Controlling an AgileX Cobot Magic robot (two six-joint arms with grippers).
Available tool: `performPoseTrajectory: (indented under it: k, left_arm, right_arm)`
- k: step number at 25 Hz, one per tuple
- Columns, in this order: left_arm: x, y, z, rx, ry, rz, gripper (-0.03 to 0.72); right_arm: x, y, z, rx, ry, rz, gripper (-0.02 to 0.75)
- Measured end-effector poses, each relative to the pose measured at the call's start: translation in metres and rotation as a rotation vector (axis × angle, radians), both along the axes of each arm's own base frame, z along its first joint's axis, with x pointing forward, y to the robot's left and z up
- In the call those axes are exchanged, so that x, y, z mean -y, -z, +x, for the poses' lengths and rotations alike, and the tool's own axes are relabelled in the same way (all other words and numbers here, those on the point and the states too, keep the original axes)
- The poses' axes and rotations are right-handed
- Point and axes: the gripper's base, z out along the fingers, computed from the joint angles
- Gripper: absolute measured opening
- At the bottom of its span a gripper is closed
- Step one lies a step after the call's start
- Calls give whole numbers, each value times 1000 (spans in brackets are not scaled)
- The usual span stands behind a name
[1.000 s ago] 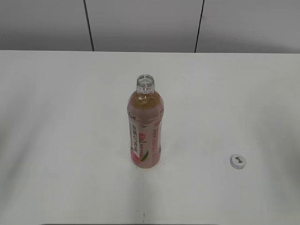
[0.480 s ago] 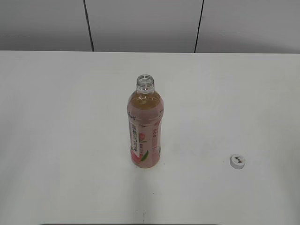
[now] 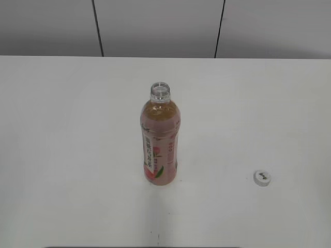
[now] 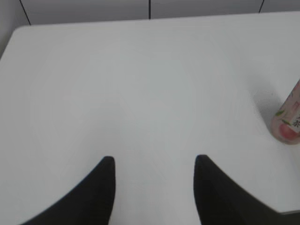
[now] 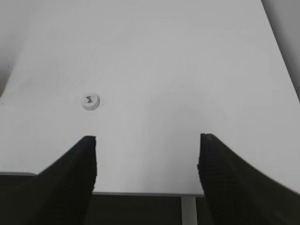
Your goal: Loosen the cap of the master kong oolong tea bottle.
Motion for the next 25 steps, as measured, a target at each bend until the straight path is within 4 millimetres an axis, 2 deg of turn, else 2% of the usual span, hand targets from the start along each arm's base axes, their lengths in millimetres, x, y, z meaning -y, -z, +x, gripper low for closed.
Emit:
performPoseTrajectory:
  k: [5,18,25]
  left_arm:
    - [0,1,-19,107,11,5,334]
    - [0,1,-20,107,17,6,324]
    - [0,1,-20,107,17,6,279]
  right_arm:
    - [2,0,-10,70,3,5,504]
    - [2,0,-10,70,4,3,503]
    - [2,0,-10,70,4,3,503]
